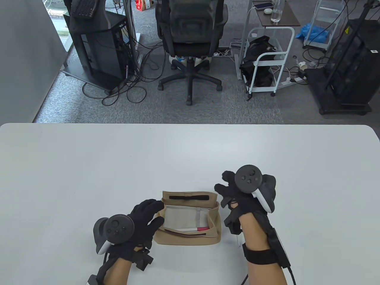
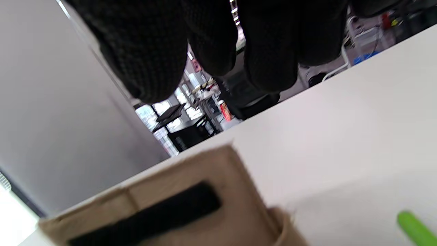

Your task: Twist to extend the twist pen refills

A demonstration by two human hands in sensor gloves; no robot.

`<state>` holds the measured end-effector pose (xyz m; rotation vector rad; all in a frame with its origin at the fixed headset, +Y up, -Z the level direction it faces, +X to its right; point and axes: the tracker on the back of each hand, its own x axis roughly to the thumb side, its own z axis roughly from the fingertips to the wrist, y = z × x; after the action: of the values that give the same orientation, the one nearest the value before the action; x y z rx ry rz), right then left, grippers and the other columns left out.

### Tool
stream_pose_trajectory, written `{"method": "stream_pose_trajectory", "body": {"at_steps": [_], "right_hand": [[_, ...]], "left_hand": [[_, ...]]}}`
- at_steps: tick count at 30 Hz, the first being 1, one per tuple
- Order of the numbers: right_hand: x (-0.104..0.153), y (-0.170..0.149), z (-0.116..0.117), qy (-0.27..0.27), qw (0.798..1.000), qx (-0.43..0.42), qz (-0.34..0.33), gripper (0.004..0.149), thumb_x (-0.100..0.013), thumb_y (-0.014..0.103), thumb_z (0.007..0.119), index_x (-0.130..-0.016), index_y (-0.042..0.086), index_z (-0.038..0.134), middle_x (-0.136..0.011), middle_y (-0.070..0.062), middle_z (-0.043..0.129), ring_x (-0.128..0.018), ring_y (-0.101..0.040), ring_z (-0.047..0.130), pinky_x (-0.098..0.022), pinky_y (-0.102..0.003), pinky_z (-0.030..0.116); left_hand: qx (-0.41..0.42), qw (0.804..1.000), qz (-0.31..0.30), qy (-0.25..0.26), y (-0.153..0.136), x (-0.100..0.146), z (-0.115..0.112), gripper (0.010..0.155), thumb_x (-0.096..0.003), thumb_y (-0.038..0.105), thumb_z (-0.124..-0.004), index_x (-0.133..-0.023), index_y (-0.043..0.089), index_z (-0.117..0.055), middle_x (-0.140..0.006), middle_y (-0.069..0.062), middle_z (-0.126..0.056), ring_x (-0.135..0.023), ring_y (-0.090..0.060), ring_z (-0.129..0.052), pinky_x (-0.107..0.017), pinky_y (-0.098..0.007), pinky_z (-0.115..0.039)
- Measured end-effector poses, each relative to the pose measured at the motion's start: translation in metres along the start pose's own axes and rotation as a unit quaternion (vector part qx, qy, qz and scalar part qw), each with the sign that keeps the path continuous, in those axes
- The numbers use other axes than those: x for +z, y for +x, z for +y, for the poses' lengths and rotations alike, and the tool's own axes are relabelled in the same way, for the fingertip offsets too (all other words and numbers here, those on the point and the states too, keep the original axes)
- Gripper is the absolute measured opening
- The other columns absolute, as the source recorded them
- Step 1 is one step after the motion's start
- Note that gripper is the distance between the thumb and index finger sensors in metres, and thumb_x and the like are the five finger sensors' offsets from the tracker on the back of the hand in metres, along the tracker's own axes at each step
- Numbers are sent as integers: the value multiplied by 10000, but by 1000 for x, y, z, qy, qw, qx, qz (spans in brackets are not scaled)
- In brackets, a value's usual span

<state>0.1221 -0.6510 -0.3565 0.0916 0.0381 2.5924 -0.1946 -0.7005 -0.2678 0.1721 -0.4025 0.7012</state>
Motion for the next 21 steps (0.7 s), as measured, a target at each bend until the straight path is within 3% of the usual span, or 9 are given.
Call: {"method": "stream_pose_trajectory", "body": {"at_steps": [3,10,16,21], "right_hand": [[-7,1,24,43,998,47,-4,632,-432,356,945,-973,74,780,-886,-291,861,-837,-543,722,-618,-745,544],[-11,2,40,23,997,79,-13,450,-438,277,924,-841,77,909,-741,-221,980,-767,-495,824,-599,-716,612],[-11,2,40,22,997,78,-13,445,-440,277,921,-836,74,912,-737,-220,982,-763,-494,827,-598,-716,611],[-11,1,40,24,997,75,-11,446,-441,279,920,-836,73,912,-736,-222,982,-764,-496,826,-599,-717,607]], "left_hand": [[-7,1000,-16,-7,12,-5,-5,546,-431,366,-877,-930,153,-814,-968,-136,-807,-847,-411,-878,-612,-576,-732],[-95,994,-57,-15,49,-37,-9,431,-404,328,-928,-796,154,-963,-820,-128,-978,-681,-364,-1070,-481,-487,-899],[-174,979,-51,-90,72,-75,-31,415,-378,319,-960,-754,148,-1005,-753,-137,-1035,-599,-349,-1133,-419,-462,-951],[-228,958,-38,-171,69,-89,-69,407,-369,314,-962,-739,152,-1014,-733,-129,-1048,-583,-333,-1140,-415,-459,-954]]}}
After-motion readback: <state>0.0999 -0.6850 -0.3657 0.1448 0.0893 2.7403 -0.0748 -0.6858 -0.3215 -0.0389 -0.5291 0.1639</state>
